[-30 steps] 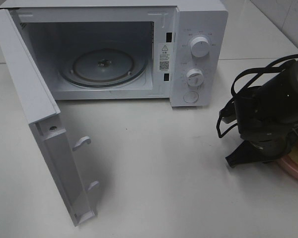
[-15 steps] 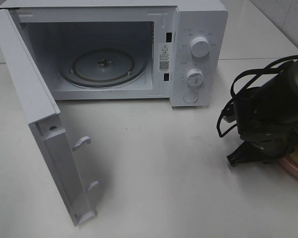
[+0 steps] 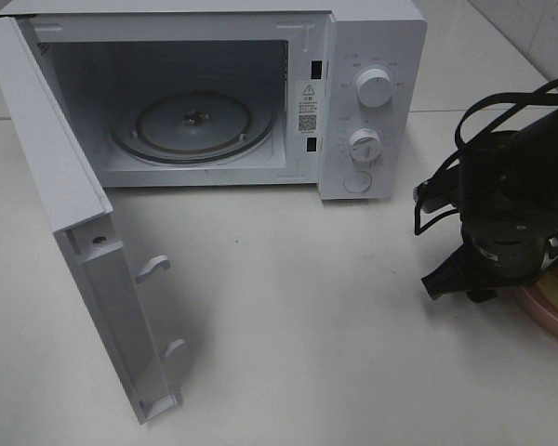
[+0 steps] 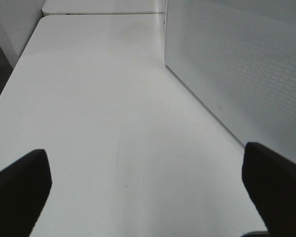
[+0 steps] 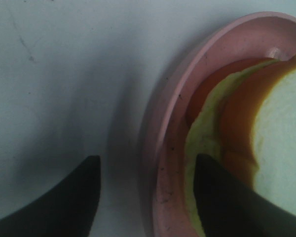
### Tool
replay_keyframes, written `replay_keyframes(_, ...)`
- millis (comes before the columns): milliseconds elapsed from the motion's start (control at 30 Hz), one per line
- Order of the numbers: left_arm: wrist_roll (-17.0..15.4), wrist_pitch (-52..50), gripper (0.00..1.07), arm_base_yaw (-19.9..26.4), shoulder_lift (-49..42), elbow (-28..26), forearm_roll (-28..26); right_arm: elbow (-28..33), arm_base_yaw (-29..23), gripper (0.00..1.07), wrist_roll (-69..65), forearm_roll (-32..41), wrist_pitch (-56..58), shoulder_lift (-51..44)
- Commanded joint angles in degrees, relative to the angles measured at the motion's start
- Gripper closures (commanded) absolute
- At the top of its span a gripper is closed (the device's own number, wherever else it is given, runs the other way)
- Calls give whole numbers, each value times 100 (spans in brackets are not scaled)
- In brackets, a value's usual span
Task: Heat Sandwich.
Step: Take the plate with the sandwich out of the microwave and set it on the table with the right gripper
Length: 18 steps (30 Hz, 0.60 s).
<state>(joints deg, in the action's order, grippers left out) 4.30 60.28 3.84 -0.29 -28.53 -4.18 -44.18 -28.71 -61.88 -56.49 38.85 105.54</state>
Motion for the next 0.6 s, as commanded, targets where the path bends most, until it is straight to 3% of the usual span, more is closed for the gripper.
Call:
replay_keyframes(33,-17,-80,5,-6,-143,23,-40,0,6,46,292,172,23,-178)
replay_keyframes(300,-17,-80,5,-6,-143,23,-40,0,6,29,1346,945,69,-693)
replay_keyframes(600,-17,-80,5,-6,-143,23,-40,0,6,28,2452,1633,120,-1467)
